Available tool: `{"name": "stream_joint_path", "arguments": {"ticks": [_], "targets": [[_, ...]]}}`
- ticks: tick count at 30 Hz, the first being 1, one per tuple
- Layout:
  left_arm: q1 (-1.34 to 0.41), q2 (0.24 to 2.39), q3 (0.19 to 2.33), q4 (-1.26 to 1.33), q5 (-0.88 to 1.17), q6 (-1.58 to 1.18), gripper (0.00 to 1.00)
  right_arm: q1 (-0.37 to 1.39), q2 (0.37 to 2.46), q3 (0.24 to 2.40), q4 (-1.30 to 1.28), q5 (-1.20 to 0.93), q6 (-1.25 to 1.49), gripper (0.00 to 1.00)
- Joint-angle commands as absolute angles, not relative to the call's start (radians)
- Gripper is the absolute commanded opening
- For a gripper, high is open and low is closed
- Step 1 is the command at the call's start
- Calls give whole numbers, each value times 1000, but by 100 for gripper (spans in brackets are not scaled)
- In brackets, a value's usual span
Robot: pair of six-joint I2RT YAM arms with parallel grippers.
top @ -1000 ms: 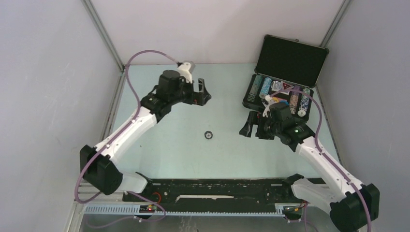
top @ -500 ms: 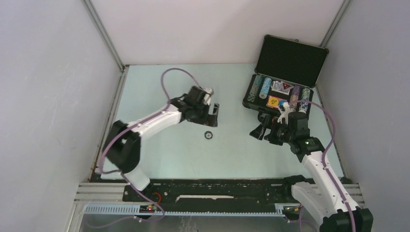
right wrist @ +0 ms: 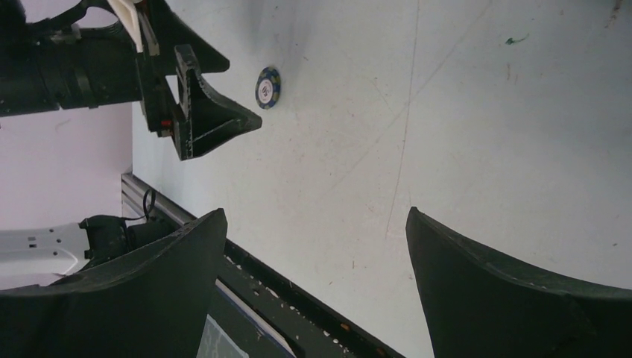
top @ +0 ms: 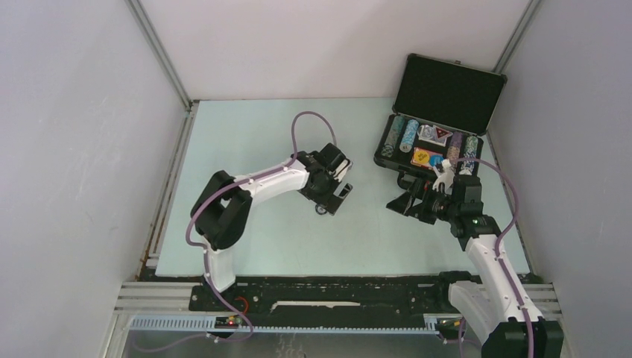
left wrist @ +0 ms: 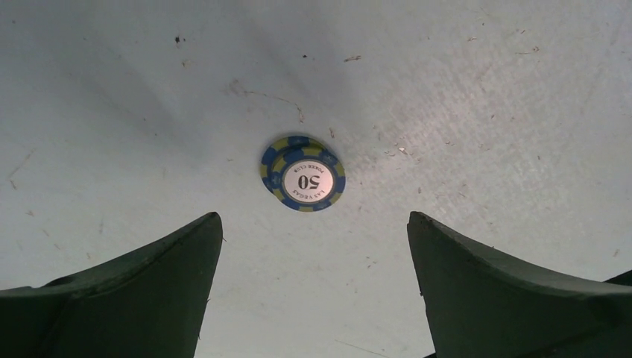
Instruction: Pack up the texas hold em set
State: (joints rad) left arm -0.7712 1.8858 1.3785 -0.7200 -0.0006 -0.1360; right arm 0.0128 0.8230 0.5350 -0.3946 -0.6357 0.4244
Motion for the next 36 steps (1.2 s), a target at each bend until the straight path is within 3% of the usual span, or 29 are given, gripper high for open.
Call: {"name": "stream_joint_path", "arguments": {"ticks": [1, 8, 17, 22, 28, 36], "targets": [[-767, 1915, 1455, -755, -16, -15, 100, 8, 807, 534, -335, -693, 406, 100], [-740, 2020, 1564, -813, 83, 19, 100, 8, 807, 529, -327, -694, 406, 100], [-708, 2034, 1539, -834, 212, 68, 100, 8, 821, 523, -315, -695, 407, 100], [-710, 2037, 1522, -830, 196, 61, 91, 8, 823, 522, -314, -698, 407, 100], [-718, 2062, 1553, -864, 128, 43, 95, 8, 818, 522, -314, -707, 407, 100], [-728, 2101, 1572, -885, 75, 24, 82, 8, 824, 522, -310, -710, 407, 100]]}}
